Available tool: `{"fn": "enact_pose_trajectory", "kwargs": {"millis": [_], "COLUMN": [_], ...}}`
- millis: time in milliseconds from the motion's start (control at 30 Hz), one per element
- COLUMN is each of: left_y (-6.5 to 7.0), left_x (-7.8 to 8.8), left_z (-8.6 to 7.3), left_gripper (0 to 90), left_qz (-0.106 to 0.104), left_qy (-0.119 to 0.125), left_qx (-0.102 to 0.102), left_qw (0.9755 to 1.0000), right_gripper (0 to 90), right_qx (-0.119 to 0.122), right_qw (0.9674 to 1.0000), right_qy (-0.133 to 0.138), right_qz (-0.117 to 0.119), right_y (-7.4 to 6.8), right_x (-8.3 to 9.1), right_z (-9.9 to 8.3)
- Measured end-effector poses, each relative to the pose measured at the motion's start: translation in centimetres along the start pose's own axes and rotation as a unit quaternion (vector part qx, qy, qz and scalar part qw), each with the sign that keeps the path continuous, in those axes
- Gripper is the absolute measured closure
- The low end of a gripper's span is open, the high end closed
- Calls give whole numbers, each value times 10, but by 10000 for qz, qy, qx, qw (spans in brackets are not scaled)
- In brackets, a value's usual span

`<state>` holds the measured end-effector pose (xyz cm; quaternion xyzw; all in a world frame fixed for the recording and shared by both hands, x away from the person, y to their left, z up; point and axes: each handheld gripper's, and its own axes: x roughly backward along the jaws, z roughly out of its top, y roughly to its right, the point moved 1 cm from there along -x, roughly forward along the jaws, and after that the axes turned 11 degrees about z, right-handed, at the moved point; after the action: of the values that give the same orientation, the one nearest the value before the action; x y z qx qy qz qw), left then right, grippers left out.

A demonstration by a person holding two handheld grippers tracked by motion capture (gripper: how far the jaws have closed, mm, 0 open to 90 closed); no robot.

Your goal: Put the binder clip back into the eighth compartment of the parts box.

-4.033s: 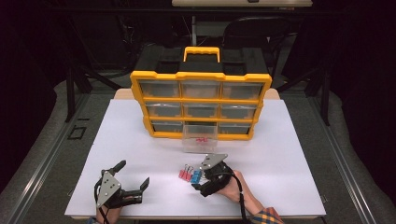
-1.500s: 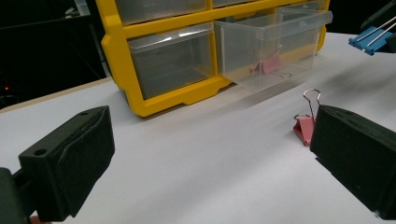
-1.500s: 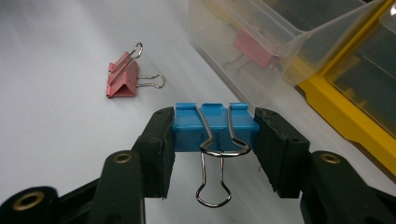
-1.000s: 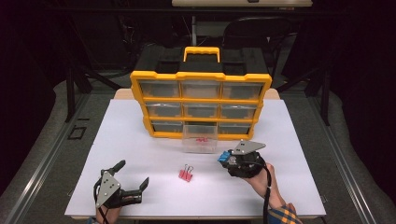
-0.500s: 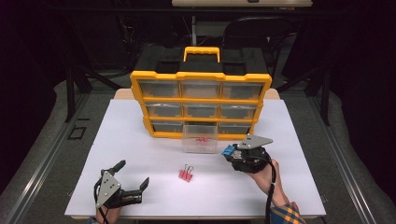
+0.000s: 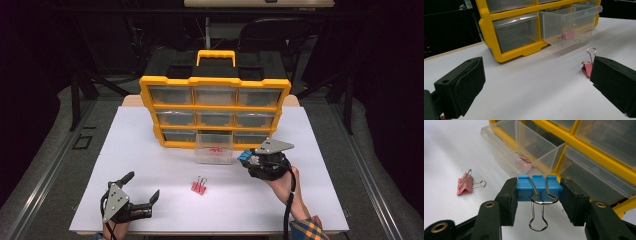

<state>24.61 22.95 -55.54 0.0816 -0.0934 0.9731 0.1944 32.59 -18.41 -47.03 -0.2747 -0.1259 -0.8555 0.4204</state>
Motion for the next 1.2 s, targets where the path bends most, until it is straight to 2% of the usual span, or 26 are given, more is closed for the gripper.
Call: {"fn": "enact_pose_trajectory", "kwargs": {"millis": [367,633,933,1200], "left_y": [0,0,0,-1], "left_x": [0,0,0,0], "left_z": [0,0,0,0], "left_gripper": [0,0,0,0], "left_qz": [9,7,4,8], "left_qy": [13,9,12,22], "left_qx": [26,21,28,19], "left_qw": [10000,10000,10000,10000], "right_gripper": [494,494,494,494], "right_qx": [36,101,228,264], "right_qw": [9999,9998,9997,9996], "right_qy": [84,126,41,-32], "right_qz": [-93,-111,-20,78], "right_y": [2,4,1,-3], "right_x": [5,1,-20,-35], "right_z": [11,27,51,61]}}
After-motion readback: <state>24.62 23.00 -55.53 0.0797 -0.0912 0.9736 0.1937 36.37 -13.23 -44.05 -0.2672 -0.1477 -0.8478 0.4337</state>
